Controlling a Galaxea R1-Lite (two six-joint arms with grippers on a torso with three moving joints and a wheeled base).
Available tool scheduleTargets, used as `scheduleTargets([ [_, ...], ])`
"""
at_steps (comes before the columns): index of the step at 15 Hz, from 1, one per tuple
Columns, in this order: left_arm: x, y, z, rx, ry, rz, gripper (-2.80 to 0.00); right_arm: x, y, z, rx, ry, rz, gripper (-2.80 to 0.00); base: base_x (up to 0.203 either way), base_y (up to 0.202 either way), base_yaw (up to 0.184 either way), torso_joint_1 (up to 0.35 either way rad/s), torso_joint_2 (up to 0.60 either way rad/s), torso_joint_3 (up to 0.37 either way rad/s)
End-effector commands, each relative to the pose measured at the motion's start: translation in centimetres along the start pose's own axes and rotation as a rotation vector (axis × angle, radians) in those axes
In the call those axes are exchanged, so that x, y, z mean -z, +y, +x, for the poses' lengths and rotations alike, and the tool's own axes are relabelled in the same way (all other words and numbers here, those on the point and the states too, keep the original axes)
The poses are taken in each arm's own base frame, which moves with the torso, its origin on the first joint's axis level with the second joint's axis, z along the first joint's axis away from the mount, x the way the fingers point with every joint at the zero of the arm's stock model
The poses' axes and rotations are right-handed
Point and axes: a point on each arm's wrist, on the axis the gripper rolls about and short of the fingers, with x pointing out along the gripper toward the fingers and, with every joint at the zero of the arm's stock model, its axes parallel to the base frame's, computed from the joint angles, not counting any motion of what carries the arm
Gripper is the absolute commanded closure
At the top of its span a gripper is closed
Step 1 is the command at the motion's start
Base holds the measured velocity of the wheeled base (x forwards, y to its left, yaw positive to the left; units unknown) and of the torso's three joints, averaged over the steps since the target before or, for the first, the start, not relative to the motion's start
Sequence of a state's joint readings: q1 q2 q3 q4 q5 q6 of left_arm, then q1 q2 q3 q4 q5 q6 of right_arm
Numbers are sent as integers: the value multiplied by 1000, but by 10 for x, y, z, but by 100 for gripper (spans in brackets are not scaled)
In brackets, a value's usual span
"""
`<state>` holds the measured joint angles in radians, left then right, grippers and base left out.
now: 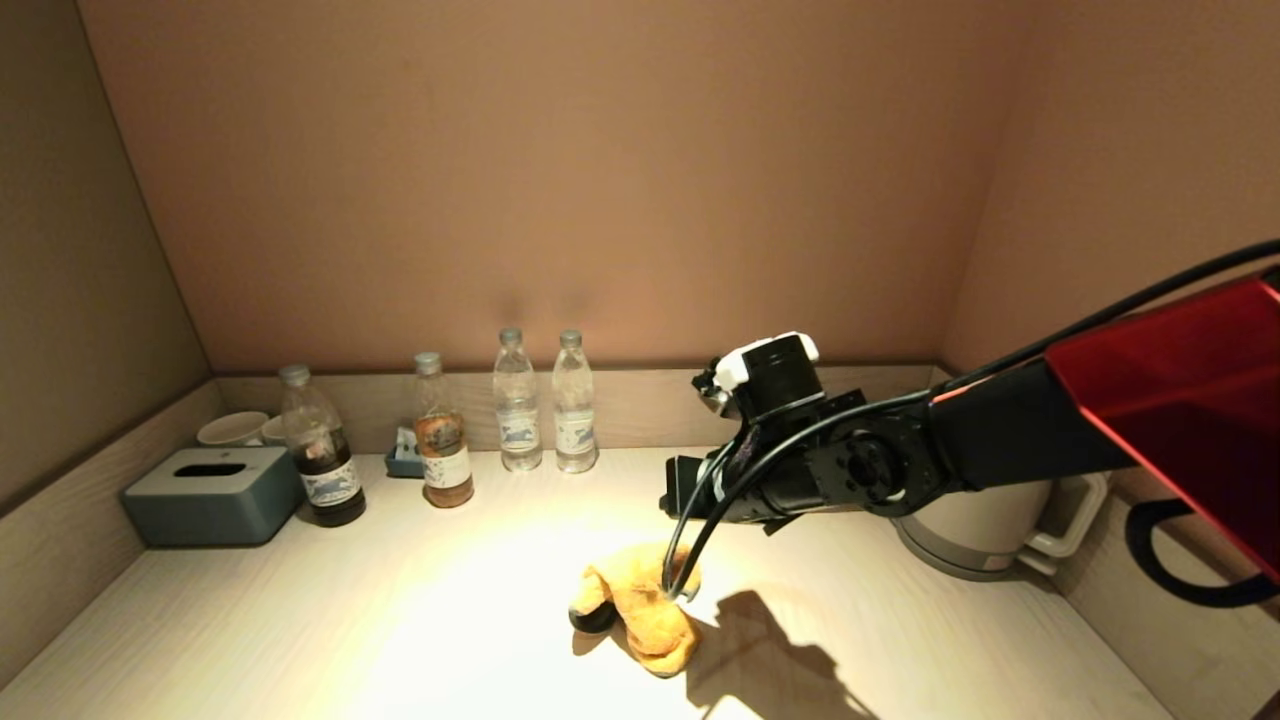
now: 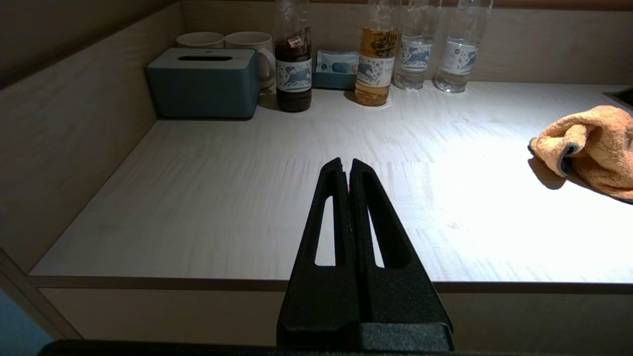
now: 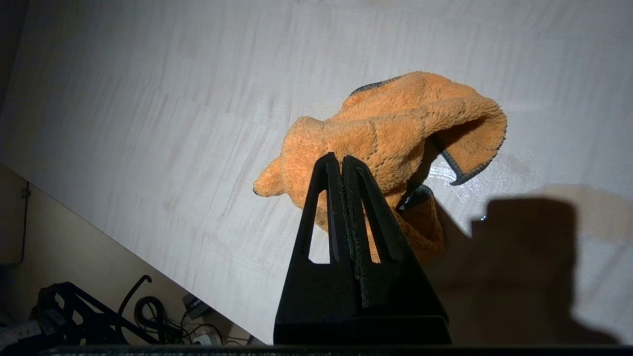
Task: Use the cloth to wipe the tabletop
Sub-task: Pick up the tablecloth
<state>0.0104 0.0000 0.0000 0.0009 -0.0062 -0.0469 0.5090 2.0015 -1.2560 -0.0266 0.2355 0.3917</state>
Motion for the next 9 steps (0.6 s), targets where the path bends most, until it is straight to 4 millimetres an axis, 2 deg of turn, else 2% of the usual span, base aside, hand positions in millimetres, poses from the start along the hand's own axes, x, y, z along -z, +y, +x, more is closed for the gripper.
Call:
scheduleTargets([
  [1, 0, 0, 0, 0, 1, -1, 0, 3, 3, 2, 29, 4, -3, 0, 0, 0, 0, 0, 0, 0],
  [9, 0, 0, 0, -1, 1, -1, 0, 13, 8, 11, 50, 51, -12, 0, 0, 0, 0, 0, 0, 0],
])
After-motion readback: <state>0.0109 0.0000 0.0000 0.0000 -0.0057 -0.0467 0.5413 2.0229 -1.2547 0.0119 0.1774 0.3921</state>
